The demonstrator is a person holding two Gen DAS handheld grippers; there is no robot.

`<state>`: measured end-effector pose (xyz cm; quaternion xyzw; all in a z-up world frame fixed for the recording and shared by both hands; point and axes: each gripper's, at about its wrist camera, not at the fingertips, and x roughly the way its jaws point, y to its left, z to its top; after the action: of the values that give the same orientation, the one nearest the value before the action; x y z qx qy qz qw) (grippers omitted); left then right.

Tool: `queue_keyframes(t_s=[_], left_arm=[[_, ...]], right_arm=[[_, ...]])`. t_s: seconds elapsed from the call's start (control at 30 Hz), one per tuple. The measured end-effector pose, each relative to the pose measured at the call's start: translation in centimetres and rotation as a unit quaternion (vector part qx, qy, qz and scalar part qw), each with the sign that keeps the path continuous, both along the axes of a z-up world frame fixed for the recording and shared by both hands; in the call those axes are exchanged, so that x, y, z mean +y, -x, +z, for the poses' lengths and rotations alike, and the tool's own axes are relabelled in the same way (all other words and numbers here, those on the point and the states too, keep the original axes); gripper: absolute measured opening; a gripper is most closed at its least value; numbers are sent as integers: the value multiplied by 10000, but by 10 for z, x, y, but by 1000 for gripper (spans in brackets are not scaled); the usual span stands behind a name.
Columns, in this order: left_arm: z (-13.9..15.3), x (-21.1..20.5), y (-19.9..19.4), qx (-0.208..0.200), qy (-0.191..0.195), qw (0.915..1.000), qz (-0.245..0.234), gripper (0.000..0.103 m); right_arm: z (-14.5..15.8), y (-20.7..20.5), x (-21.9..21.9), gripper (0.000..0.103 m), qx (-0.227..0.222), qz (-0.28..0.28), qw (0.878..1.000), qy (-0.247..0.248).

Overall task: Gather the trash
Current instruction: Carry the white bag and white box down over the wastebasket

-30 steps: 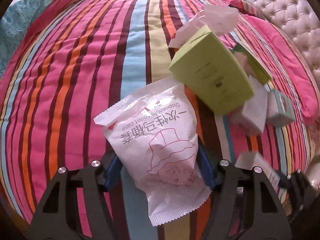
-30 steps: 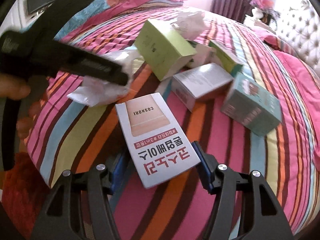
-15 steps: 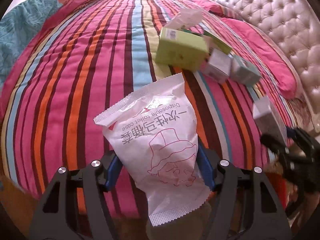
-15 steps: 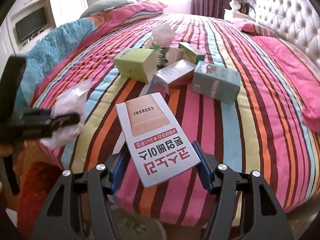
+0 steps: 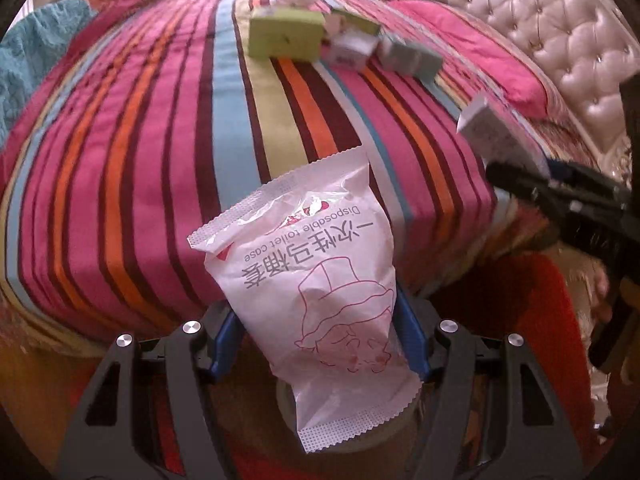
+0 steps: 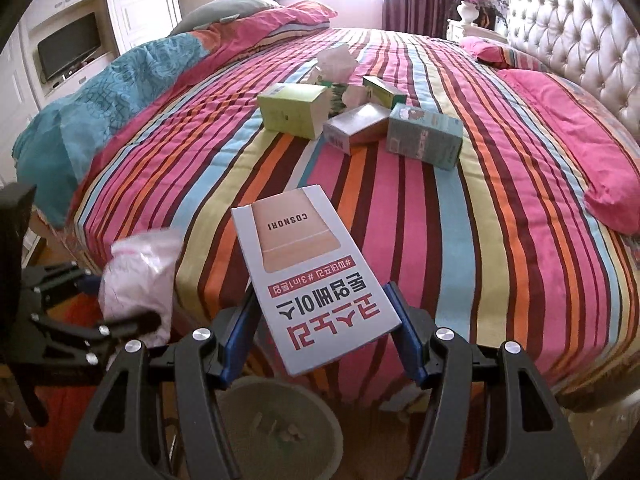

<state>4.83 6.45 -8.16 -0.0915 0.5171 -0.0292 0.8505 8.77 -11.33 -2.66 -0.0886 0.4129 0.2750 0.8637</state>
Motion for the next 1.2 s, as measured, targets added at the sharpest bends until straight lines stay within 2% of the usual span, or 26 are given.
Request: queue_keyframes(t_s=[0.23, 0.43, 0.63, 0.8, 0.97, 1.2], left_arm=[[-23, -18, 28, 245, 90, 9995, -151, 65], [-33, -32, 33, 385, 76, 9987, -317, 65], [-51, -36, 32, 738, 80, 9965, -393, 65], [-75, -38, 25, 1228, 158, 9914, -423, 65], [-107, -45, 11, 1876, 154, 9808, -512, 65], [-140, -59, -5, 2547, 69, 9642, -740, 65]], right_arm=[[-5, 29, -12, 59, 151, -101, 9998, -12], [-22, 40, -21, 59, 419, -303, 9986, 60], [-58, 48, -26, 59, 1235, -365, 9916, -91], [-94, 42, -27, 59, 2053, -526, 9773, 60], [-129, 32, -25, 59, 2834, -698, 9559, 314], [-158, 23, -4, 59, 3338, -652, 9380, 672]])
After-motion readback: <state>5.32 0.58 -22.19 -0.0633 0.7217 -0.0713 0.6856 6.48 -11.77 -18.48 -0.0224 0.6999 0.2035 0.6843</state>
